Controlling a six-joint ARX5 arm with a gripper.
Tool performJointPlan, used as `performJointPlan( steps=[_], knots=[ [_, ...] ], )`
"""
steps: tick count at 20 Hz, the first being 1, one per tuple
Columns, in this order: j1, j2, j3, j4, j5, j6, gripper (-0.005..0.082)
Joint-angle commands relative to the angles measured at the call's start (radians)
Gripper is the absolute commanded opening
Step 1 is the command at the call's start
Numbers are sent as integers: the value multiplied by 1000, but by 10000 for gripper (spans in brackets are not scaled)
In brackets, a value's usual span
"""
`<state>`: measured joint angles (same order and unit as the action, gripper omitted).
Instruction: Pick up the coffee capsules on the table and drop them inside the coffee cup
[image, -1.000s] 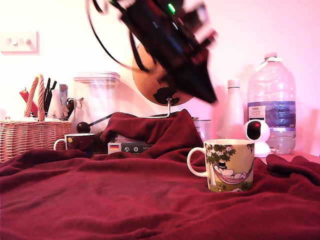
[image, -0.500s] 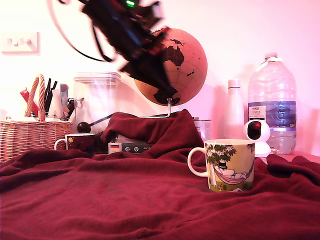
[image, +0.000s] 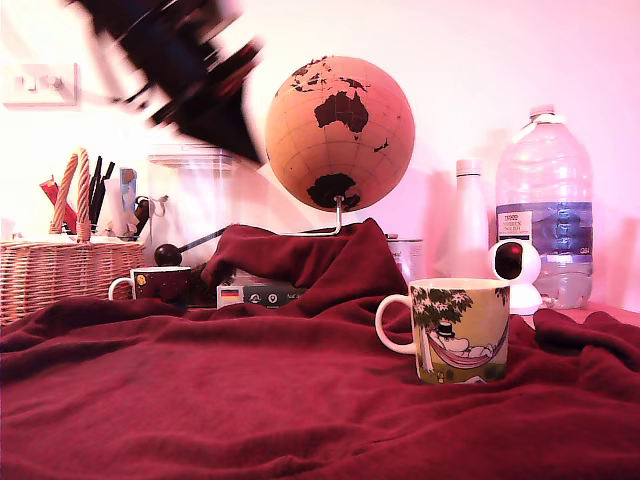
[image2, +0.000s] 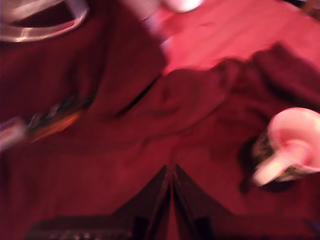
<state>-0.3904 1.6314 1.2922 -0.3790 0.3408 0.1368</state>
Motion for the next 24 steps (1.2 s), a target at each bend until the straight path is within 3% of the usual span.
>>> performJointPlan(
  steps=[1, 13, 24],
  knots=[
    [32, -63, -100, 66, 1, -37, -22],
    [293, -280, -546, 358, -31, -154, -22],
    [330, -541, -898, 547, -136, -183, -22]
  ],
)
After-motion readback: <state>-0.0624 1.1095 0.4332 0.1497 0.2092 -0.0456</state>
